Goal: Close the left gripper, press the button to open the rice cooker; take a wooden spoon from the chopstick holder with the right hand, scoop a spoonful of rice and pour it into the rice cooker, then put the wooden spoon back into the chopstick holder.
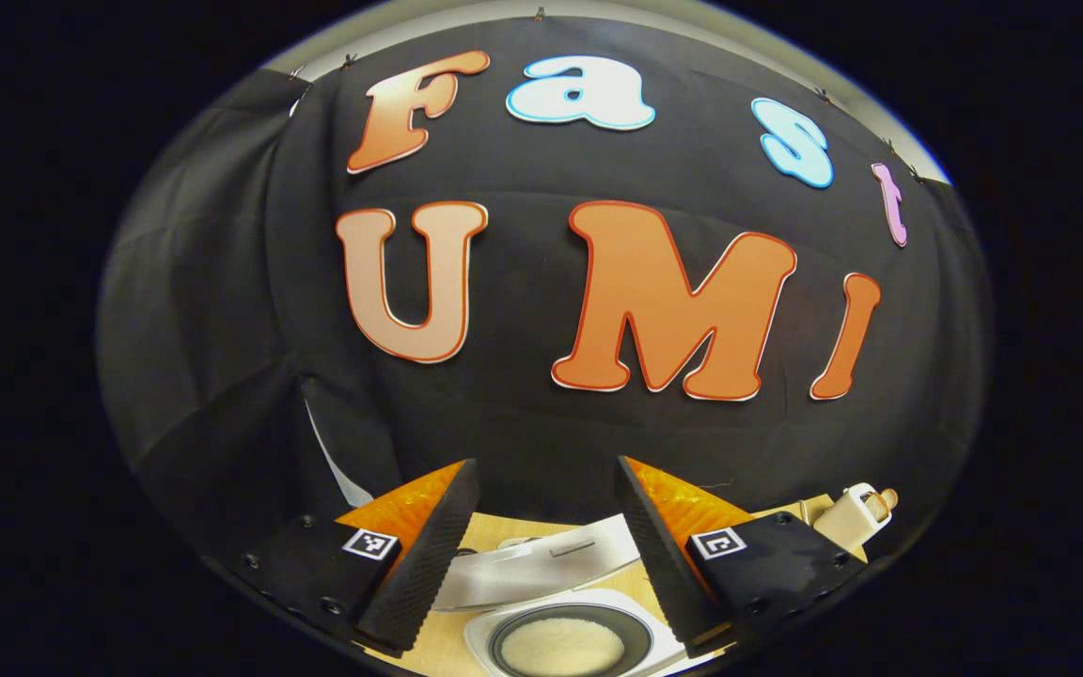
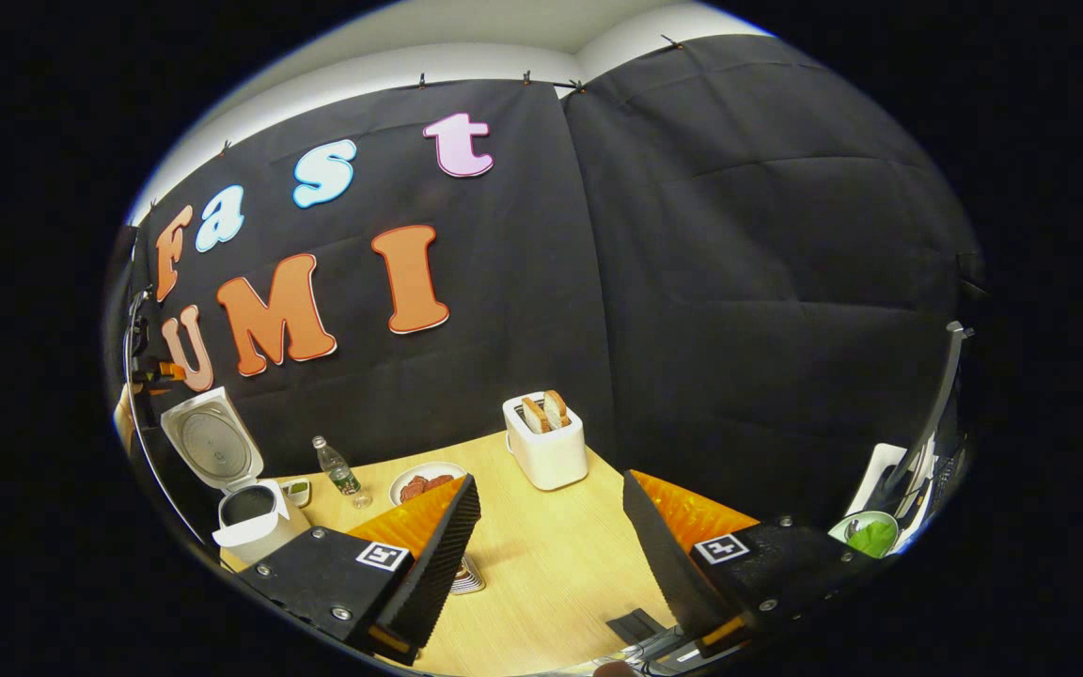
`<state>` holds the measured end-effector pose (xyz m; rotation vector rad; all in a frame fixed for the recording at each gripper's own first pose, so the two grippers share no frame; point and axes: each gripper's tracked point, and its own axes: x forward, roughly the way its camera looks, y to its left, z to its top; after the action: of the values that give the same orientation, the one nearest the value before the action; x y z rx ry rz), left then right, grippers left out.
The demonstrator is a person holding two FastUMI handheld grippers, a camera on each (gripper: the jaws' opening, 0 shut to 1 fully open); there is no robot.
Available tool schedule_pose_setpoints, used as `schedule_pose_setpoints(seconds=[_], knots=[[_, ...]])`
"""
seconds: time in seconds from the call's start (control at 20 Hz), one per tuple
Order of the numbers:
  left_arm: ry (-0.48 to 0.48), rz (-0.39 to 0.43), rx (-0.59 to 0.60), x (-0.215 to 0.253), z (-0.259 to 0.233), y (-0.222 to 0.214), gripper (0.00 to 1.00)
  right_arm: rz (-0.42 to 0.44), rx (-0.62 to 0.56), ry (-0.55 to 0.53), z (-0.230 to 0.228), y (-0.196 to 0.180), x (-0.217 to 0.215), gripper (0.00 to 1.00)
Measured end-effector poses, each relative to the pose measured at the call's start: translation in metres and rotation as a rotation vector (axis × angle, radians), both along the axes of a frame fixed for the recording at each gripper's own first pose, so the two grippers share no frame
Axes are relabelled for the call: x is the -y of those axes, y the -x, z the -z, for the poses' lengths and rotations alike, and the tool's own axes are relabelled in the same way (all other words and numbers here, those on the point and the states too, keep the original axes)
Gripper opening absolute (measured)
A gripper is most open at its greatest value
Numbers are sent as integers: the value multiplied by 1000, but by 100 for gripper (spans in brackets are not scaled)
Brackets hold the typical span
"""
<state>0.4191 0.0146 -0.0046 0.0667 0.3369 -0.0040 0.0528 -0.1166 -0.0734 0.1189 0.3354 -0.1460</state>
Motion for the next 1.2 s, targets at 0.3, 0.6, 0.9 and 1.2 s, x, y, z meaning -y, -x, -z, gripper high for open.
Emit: schedule_pose_setpoints(seconds=[0.3,0.6,0.9,1.2], knots=[[14,-19,-67,-6,33,-2,98,-34,-22,10,7,-6,-16,95],[13,15,-101,4,39,23,97,-70,3,-19,-2,-12,-34,95],[39,63,-113,21,54,69,99,-125,11,-50,-1,-11,-55,95],[-23,100,-191,47,100,134,99,-183,16,-90,-2,-3,-75,95]])
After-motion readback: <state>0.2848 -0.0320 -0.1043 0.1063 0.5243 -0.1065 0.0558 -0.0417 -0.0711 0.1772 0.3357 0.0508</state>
